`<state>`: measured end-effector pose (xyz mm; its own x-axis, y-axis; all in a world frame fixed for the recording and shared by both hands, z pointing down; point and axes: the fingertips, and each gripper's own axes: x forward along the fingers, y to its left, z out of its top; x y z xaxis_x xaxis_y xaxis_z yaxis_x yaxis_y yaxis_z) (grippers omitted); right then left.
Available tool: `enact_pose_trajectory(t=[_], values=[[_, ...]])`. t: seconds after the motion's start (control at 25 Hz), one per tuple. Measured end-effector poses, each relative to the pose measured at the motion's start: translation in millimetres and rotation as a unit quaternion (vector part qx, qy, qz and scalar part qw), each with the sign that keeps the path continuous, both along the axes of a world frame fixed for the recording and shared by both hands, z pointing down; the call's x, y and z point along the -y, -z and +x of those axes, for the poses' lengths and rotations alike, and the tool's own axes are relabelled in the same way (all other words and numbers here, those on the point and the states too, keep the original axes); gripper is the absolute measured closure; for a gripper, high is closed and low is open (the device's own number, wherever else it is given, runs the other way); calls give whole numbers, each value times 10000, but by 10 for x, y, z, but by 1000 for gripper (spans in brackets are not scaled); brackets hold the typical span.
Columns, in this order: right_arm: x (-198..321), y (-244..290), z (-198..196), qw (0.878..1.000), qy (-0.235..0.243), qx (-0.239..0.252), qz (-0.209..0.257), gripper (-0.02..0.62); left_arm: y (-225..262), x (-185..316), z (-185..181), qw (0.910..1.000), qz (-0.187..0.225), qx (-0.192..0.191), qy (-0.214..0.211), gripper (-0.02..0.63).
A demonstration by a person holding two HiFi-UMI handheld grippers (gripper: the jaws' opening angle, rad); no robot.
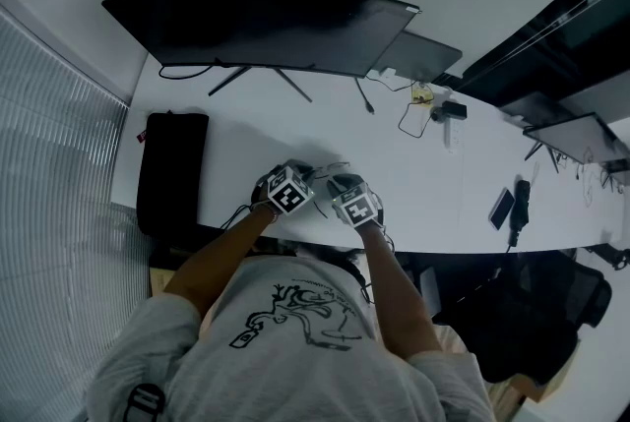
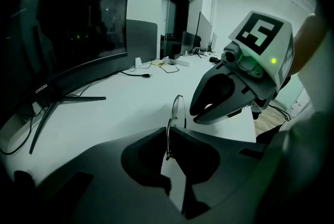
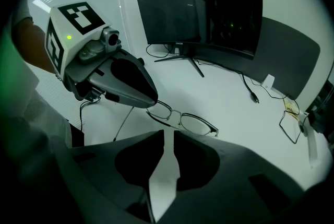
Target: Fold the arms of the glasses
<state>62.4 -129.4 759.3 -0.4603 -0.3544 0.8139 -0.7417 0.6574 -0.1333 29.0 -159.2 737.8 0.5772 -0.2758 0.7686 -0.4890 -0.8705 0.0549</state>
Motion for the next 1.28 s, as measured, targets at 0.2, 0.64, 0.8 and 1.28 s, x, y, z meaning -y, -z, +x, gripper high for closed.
enact_pose_trajectory(t=[0.2, 0.64, 0.8, 1.28], values=[[-79, 124, -47, 9998, 4, 163, 83, 523, 12, 68, -56, 9999, 84, 31, 71, 568], [-365, 250, -314, 9988, 236, 428, 63, 377, -11, 194, -89, 9998, 130, 111, 124, 569], [-426, 182, -350, 9989, 397, 168, 161, 351, -27, 205, -92, 9997, 119, 128, 141, 569], [-457, -56, -222, 9991, 350, -228, -5, 379, -18, 161, -126, 9998, -11, 35, 193, 571]])
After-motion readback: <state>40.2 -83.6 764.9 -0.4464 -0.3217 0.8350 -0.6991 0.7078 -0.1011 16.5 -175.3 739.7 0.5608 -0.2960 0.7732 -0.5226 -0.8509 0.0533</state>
